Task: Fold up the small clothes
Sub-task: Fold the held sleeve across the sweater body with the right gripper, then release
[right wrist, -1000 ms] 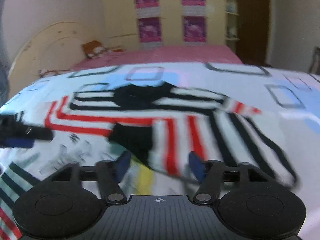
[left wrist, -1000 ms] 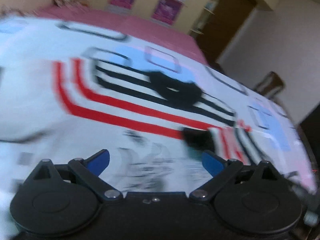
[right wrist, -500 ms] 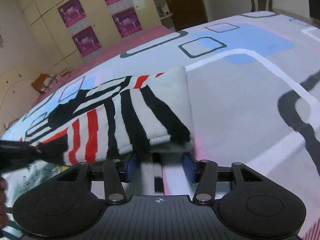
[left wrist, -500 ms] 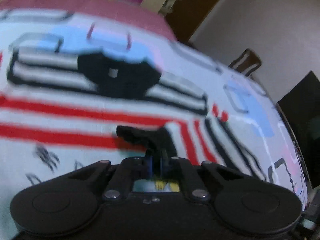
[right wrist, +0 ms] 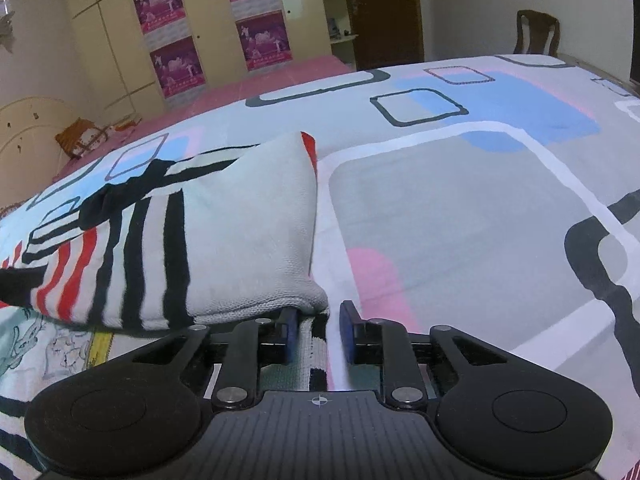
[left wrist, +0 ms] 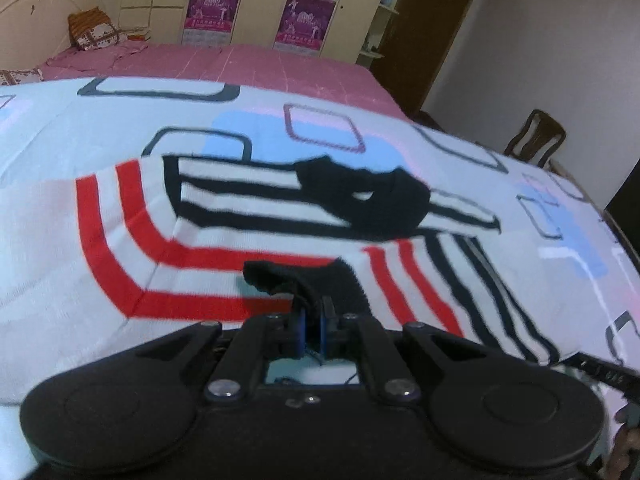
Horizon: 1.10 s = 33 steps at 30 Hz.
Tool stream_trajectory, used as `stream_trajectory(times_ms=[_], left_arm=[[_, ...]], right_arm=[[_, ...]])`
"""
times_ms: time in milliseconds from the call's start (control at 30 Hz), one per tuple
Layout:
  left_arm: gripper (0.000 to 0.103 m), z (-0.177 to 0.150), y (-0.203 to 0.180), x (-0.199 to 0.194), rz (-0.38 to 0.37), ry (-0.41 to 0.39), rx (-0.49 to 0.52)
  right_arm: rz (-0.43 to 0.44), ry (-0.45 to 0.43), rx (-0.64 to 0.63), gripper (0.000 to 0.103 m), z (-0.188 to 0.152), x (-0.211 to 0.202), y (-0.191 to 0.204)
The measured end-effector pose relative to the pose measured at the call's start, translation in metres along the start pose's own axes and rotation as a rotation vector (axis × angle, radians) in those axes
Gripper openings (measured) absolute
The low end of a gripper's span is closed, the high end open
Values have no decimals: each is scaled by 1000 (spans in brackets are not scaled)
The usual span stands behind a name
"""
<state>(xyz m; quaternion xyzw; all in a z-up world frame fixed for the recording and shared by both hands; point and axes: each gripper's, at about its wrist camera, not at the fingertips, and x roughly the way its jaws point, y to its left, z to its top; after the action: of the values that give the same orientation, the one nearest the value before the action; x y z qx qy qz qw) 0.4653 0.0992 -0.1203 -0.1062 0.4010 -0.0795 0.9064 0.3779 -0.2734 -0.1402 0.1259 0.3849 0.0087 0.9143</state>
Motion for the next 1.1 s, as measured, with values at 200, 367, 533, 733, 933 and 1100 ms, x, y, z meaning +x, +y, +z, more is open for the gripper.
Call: stream_trajectory(times_ms=[200, 367, 533, 733, 933, 1100], left_arm=[[29, -9, 4, 0, 6, -3, 22], [65, -3, 11, -3, 50, -34, -8], [60, 8, 10, 11, 40, 10, -18], [40, 18, 15, 29, 7, 19, -44], [7, 19, 21, 33, -23, -1, -76], [6, -1, 13, 27, 67, -91, -62]], right_arm=[[17, -35, -34, 22, 6, -27, -2], [78, -68, -33, 22, 20, -27, 9], [94, -61, 10, 25, 50, 8, 19], [158, -43, 201, 55, 107, 67, -33], [300, 57, 301, 33, 124, 118, -58], [260, 11, 131, 8, 120, 109, -47]])
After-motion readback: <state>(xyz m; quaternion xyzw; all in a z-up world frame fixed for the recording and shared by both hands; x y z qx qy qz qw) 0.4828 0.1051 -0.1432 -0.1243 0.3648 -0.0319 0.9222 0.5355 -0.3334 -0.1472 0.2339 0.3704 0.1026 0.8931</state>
